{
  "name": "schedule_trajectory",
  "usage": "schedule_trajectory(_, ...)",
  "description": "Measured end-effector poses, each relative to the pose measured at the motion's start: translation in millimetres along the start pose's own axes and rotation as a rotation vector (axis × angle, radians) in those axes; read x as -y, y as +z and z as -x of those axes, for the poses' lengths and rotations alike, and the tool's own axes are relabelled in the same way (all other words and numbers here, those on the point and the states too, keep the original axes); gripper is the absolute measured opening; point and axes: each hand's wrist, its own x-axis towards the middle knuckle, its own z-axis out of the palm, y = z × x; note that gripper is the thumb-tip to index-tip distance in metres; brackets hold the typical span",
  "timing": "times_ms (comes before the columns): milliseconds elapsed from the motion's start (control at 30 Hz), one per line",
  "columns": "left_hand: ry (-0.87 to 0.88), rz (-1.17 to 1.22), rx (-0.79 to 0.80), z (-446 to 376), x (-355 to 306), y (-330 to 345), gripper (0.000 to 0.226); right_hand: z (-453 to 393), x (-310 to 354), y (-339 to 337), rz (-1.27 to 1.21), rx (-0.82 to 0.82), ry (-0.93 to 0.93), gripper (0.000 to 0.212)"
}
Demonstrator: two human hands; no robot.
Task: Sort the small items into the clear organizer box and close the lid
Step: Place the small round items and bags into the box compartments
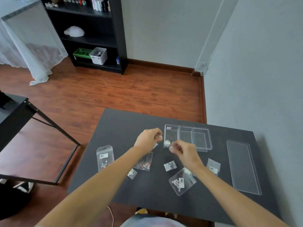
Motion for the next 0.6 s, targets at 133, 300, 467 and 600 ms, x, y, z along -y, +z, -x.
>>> schedule_trajectory(133,0.054,-0.052,0.048,-31.4,-26.6,16.7,0.019,-11.8,-12.8,-27.6,0.041,-0.130,-0.004,0.008)
schedule_trajectory(300,0.090,-0.324,0.114,-56.4,-33.8,38.0,0.025,-11.7,-32.5,-48.1,0.054,-0.177,0.016,0.009)
schedule_trajectory(467,0.095,-0.674,0.164,-66.4,-35.8,49.0,0.035,-9.3,-51.5,-59.2,0.020,-0.183,0.042,0.010)
schedule_trajectory(600,0.106,-0.842,0.184,-68.3,-35.8,51.9,0.028,-10.7,-61.6,-64.9,-0.003,-0.176,0.054,0.009)
